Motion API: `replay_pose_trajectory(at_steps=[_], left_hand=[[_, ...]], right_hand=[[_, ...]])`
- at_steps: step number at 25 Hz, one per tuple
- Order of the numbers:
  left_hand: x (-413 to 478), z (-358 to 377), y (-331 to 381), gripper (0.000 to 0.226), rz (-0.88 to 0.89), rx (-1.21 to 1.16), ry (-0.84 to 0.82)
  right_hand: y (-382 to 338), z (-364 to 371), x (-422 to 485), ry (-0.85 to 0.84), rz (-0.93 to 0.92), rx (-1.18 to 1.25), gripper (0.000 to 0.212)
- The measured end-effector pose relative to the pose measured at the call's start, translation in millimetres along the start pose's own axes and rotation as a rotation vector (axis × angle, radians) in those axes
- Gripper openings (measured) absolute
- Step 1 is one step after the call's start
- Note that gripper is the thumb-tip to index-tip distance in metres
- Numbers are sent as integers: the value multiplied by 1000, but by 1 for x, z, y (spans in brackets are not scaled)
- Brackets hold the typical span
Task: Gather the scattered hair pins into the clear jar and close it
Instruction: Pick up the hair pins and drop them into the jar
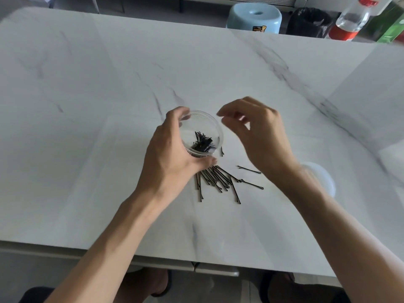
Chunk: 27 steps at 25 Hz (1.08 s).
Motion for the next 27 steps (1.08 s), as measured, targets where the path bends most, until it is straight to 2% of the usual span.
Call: replay_pose_trajectory(at_steps=[3,5,8,11,17,23,27], left_hand=[[4,-22,-14,92,-46,-6,78],[6,-37,-24,92,-75,-22,126],[5,-49,-33,91,-103,-46,154],[3,-48,-35,91,-98,-44,129],[3,-48,-36,90,-92,-48,116],[4,-43,-32,91,-82,-42,97],[4,-38,-31,91,-82,-43,86]], right_hand=[[49,19,-1,-104,322,-152,13],[59,40,-6,-191,370,-229,21],[45,62,-5,-242,275,-221,21],[32,75,-2,-268,181,-226,11],[21,75,-12,-360,-7,-444,3],[22,67,-22,-445,-12,-567,14],[28,67,-18,-445,32,-559,6]])
Point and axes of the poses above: each hand's wrist, its own x-axis towards the middle knuckle, its own z-axis out of the palm, y = z × x, the point moved 8 cm from there along x, towards the middle knuckle, and after that the axes turned 6 degrees about z, right-handed, at the moved point
